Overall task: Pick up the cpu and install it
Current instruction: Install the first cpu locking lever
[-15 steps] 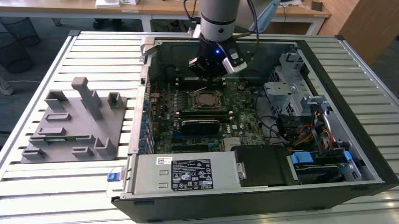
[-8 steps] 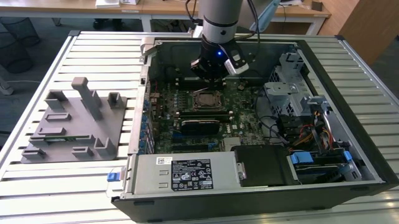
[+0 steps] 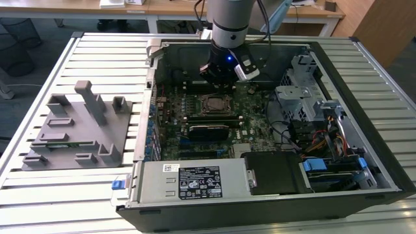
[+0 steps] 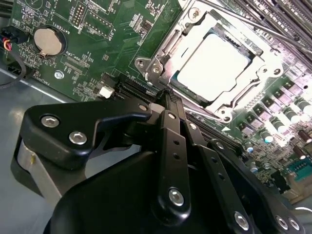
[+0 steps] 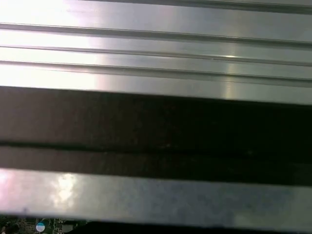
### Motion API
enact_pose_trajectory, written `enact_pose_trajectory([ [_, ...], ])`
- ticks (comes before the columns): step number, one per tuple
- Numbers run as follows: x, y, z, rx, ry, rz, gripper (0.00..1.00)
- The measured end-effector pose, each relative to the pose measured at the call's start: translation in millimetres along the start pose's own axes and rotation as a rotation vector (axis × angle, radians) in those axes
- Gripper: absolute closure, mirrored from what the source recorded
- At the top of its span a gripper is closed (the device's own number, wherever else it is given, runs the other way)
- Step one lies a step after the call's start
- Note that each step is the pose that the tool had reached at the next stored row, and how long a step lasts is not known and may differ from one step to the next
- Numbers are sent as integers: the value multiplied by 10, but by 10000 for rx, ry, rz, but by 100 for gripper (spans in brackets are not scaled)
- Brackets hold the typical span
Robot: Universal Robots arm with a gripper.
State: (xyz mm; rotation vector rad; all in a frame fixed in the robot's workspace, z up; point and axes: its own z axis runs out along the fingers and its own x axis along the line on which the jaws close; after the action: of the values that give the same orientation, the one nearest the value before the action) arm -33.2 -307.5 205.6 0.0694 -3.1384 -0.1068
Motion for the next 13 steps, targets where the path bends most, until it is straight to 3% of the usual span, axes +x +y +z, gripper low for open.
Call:
enact_pose_trajectory([
  [13,-12,-6,73,3,2,0,89],
])
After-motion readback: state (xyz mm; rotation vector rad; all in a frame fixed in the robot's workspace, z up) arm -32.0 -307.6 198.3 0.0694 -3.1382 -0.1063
